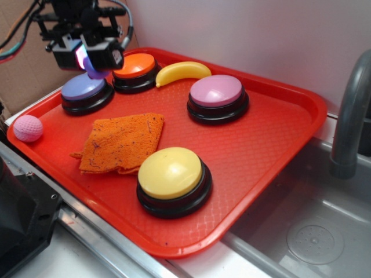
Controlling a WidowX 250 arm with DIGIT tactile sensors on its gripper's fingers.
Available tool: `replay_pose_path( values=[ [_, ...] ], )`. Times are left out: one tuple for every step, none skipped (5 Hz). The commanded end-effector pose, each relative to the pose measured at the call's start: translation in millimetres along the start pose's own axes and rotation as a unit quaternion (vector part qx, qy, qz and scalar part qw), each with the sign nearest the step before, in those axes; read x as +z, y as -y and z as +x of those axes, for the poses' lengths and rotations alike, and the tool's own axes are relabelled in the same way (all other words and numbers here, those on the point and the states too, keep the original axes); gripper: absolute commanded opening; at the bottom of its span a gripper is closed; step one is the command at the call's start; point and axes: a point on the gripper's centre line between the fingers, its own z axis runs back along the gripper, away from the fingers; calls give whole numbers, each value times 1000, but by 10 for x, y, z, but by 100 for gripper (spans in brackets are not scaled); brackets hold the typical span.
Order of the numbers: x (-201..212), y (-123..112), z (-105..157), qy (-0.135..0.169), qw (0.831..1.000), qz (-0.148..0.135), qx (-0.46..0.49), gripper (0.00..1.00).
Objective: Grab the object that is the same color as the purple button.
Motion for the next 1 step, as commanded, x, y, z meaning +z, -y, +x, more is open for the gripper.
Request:
replay_pose_path(
  values=[
    [345, 4, 77, 42, 997, -3, -66, 0]
  ],
)
